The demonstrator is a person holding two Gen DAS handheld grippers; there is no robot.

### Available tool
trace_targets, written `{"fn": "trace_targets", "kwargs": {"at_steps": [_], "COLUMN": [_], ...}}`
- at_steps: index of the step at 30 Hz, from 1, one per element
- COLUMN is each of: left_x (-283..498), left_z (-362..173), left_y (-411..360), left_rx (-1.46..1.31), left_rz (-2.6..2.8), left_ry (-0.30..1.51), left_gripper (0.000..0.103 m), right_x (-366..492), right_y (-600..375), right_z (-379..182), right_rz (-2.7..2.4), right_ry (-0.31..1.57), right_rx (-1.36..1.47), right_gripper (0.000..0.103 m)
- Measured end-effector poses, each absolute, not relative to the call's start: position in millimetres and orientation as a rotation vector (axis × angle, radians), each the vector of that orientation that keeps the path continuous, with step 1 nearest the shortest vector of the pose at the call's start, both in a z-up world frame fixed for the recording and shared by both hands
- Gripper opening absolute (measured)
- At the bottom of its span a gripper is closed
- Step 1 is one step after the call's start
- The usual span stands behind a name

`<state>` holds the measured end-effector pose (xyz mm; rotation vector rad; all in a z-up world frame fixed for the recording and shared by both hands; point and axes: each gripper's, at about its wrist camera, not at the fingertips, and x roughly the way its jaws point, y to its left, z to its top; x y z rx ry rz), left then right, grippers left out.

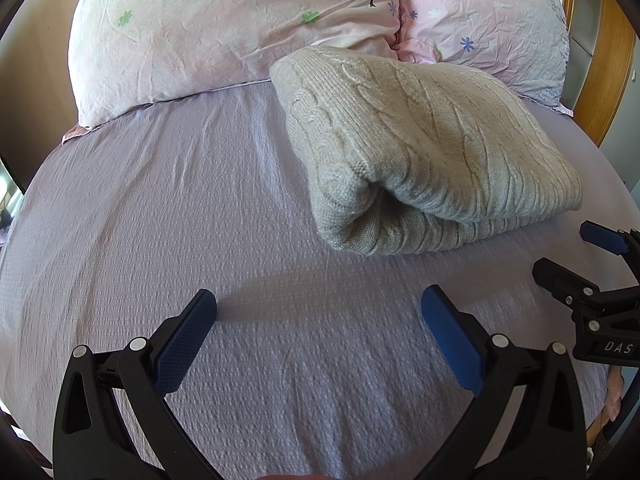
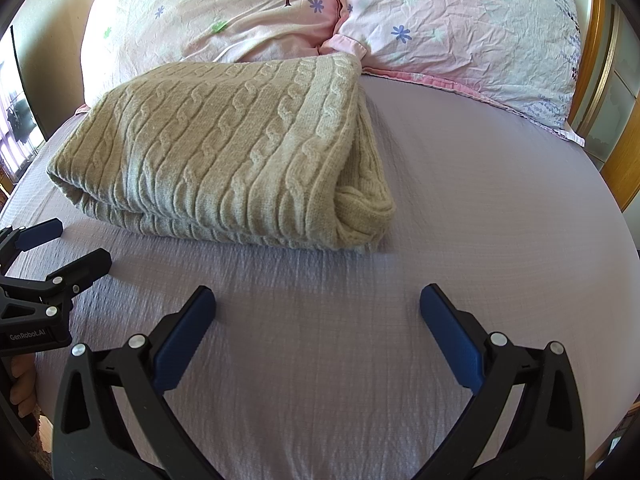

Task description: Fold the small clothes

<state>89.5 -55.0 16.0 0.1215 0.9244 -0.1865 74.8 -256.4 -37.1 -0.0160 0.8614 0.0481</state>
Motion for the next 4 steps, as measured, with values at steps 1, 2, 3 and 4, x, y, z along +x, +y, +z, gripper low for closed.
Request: {"fn": "trace_targets", "kwargs": {"at_steps": [1, 2, 3, 4], "left_x": [89.6, 89.6, 89.6, 89.6], "left_z": [16.0, 16.0, 16.0, 16.0], "left_y": [-55.1, -55.0, -55.0, -55.0], "left_rx": [0.122, 0.121, 0.121, 0.121], "left_rz": [-0.186, -0.186, -0.186, -0.186], "left_ry": [0.924, 0.924, 0.924, 0.924], "left_gripper": [0.102, 0.102, 0.102, 0.102], "right_x": [74.7, 74.8, 74.8, 74.7], "right_y": [-256.5, -256.4, -256.4, -256.4], "right_z": [-37.1, -37.1, -37.1, -37.1], "right_rz": [0.048, 0.048, 0.048, 0.048], "right_ry": [0.861, 0.861, 0.861, 0.861], "right_rx": [-0.016, -0.016, -0.016, -0.016], "right_gripper": [0.101, 0.101, 0.101, 0.101]}}
